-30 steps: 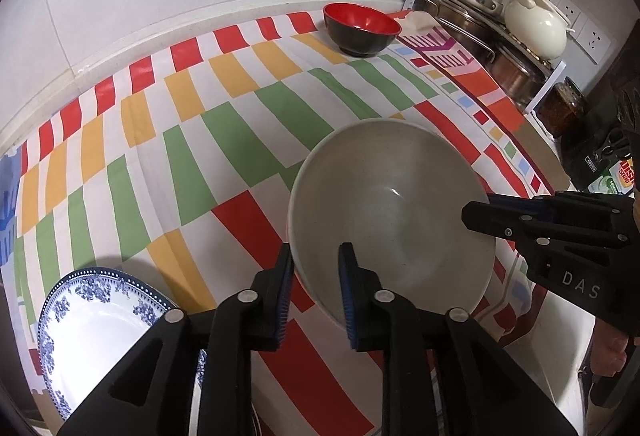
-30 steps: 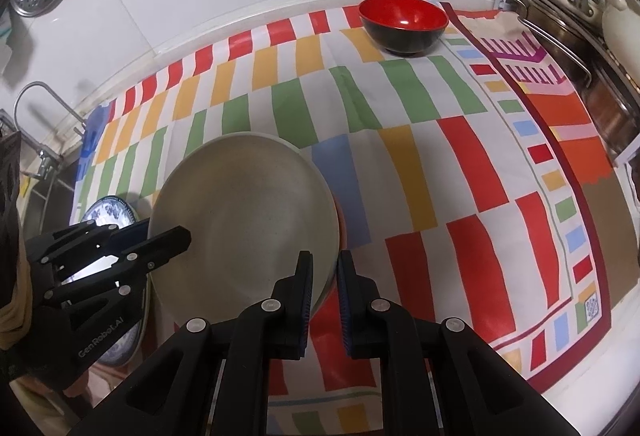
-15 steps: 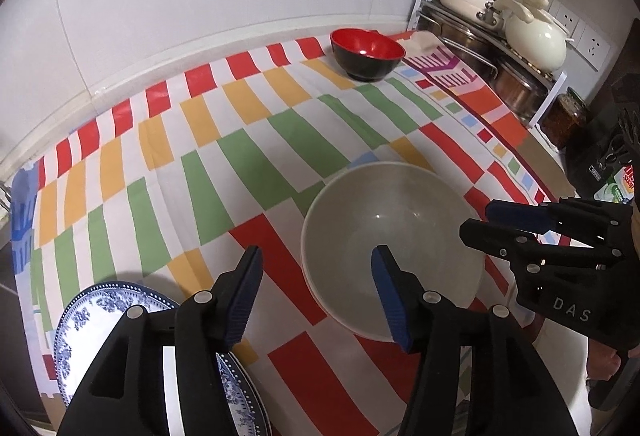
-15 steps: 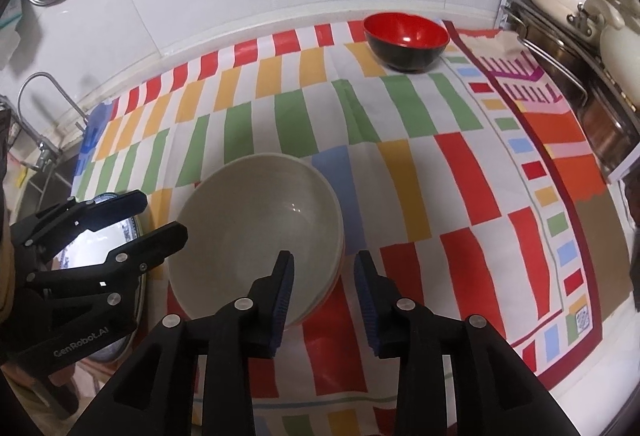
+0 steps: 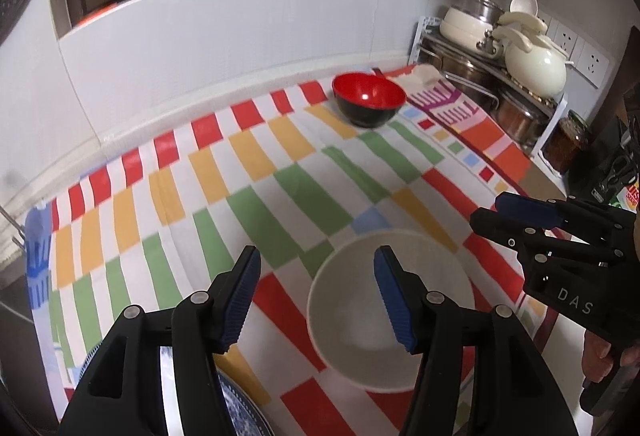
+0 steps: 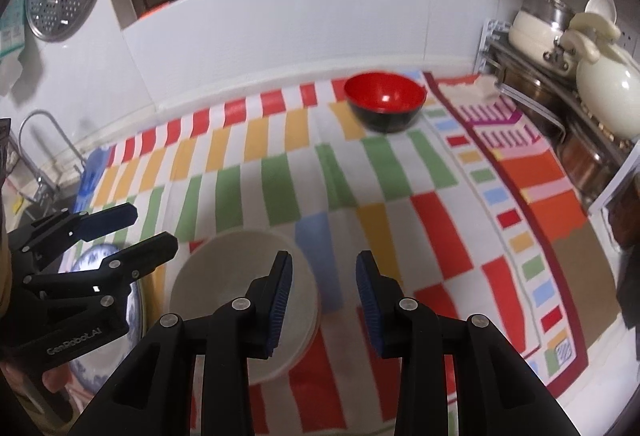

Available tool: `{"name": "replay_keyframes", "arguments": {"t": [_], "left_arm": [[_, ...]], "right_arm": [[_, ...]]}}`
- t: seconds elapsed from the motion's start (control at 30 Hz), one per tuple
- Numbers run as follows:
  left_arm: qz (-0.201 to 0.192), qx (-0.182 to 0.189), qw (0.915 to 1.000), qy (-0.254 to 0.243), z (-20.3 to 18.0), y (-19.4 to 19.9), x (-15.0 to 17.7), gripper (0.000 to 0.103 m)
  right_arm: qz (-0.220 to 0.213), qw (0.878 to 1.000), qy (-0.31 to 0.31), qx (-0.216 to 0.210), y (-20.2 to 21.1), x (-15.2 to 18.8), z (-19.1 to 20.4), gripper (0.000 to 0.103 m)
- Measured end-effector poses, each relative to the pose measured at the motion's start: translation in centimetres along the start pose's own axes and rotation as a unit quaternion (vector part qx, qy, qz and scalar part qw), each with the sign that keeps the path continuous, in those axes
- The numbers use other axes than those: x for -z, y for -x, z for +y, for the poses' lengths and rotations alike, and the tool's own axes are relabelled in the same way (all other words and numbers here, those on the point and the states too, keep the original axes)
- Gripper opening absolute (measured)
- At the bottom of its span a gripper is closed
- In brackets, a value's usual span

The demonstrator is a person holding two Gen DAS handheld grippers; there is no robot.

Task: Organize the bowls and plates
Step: 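Lower the white bowl into the pink bowl and open both grippers, then move both grippers to the red bowl by the wall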

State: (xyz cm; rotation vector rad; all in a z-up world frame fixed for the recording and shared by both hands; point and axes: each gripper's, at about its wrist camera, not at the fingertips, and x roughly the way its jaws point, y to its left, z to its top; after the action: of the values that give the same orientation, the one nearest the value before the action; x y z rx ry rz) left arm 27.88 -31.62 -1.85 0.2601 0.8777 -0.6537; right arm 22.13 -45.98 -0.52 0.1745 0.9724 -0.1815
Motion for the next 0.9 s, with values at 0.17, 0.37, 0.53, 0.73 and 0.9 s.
{"name": "replay_keyframes", "arguments": {"t": [0.17,0.37,0.53,0.73,0.9], "left_arm": [[-0.021,-0.010,0.9997,-0.008,-0.3,-0.2,-2.1,0.060],[-0.034,-0.021,0.9991,-0.016,-0.6,-1.2,-5.1,0.060],[-0.043,-0.025,0.9985,-0.021,-0.9,-2.1,-7.6,0.062],[-0.049,-0.039,0.9976,-0.028,-0.8,-3.9,-10.5,0.063],[-0.043,-0.047,0.9973,-0.036,-0.8,-6.0,-12.6,0.063]], "right_arm": [[-0.034,0.999,0.002,0.017,0.3,-1.9,-0.9,0.034],[-0.064,0.997,0.003,0.043,0.4,-4.7,-2.4,0.034],[-0.073,0.996,-0.006,0.045,-0.4,-7.1,-4.2,0.041],[-0.070,0.996,-0.009,0.049,-2.0,-9.5,-5.8,0.046],[-0.063,0.997,-0.016,0.050,-4.1,-11.2,-7.1,0.047]]}}
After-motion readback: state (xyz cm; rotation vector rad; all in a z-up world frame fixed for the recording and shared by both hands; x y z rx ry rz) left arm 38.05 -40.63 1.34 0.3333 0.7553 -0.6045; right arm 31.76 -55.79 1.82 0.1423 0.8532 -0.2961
